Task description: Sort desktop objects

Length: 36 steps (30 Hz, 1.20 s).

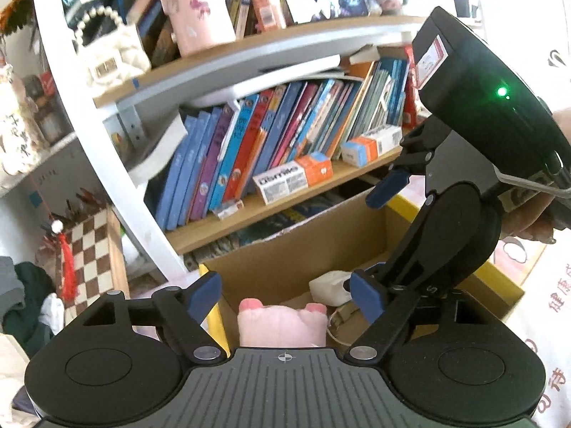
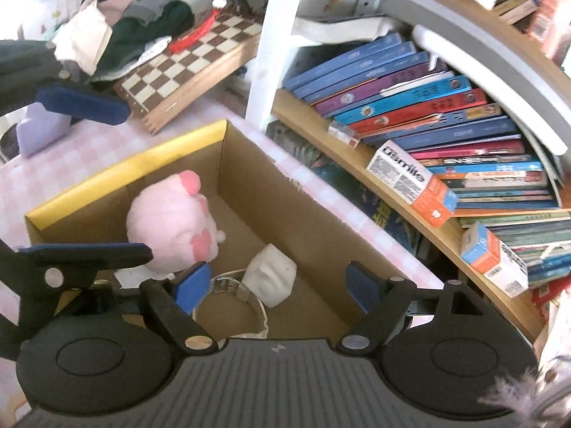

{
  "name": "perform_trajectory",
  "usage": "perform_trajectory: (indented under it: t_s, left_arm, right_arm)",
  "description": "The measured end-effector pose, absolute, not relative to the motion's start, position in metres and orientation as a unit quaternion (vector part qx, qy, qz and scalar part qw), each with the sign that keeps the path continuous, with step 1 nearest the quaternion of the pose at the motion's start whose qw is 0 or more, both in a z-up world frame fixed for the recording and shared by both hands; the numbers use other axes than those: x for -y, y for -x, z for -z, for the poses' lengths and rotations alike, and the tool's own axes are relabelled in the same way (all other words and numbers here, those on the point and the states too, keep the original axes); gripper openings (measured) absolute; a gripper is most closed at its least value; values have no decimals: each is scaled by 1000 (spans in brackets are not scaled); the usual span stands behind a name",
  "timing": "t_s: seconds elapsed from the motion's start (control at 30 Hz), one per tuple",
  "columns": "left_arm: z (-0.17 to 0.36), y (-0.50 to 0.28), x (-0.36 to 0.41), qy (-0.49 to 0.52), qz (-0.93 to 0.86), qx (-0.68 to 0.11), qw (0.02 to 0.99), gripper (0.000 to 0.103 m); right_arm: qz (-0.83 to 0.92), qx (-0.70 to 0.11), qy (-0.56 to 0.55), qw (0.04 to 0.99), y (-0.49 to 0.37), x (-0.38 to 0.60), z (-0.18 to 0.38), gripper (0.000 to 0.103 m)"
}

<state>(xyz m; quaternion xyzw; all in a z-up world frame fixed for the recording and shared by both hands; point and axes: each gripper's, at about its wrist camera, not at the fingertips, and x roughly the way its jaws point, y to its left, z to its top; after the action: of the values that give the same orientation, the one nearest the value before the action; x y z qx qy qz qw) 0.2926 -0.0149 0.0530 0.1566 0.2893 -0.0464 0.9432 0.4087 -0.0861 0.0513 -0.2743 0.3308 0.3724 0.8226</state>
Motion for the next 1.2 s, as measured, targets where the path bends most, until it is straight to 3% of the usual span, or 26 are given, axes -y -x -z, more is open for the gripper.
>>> perform_trajectory:
  t_s: [0.5, 1.2]
  left_arm:
    - [-86, -218, 12, -158, 57, -222, 960, 87]
    - [-71, -110, -1, -132, 67, -236, 960, 88]
  right_arm:
    - [-344, -295, 207, 867, -326, 120, -93, 87]
    - [-289, -301, 135, 899, -183, 149, -79, 87]
